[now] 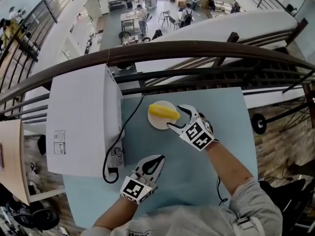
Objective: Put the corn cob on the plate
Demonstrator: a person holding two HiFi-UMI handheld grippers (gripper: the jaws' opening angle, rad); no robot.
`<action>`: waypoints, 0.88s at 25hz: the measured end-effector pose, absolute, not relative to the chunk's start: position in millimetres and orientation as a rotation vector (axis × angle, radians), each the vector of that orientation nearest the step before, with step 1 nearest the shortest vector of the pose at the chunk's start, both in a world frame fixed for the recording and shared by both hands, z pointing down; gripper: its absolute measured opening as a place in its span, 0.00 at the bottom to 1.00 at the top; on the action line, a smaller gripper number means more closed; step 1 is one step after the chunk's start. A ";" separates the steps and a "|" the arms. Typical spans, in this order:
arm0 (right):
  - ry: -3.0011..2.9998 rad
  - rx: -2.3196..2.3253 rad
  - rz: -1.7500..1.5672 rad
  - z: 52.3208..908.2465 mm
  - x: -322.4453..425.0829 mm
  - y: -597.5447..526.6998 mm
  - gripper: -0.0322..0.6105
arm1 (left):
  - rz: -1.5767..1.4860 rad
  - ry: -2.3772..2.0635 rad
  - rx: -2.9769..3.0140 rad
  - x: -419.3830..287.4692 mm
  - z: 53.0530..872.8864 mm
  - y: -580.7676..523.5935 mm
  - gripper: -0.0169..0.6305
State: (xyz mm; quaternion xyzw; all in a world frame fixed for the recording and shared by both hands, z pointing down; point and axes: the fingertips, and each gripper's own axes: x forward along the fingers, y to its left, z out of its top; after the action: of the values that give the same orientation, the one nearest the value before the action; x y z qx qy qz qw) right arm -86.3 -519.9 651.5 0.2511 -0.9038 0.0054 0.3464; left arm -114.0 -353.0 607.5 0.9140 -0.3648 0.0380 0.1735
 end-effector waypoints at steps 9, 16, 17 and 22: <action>-2.388 0.701 0.108 593.2 -64.4 -456.2 0.55 | 0.075 -1.082 2.630 -132.2 544.6 -306.3 0.04; -2.457 0.765 0.201 543.5 -61.7 -393.2 0.32 | 0.043 -1.138 2.648 -177.9 501.8 -256.9 0.04; -2.473 0.779 0.217 535.7 -61.7 -384.5 0.29 | 0.040 -1.147 2.652 -186.4 495.9 -250.5 0.04; -2.572 0.843 0.283 498.8 -62.0 -338.8 0.15 | 0.020 -1.169 2.680 -224.3 468.0 -215.7 0.04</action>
State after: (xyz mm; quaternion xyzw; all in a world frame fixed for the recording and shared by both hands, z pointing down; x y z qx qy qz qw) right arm -62.0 -338.8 498.8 0.3030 -0.9243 0.1016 0.2085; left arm -224.3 -215.7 468.0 0.9112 -0.3973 0.0066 0.1086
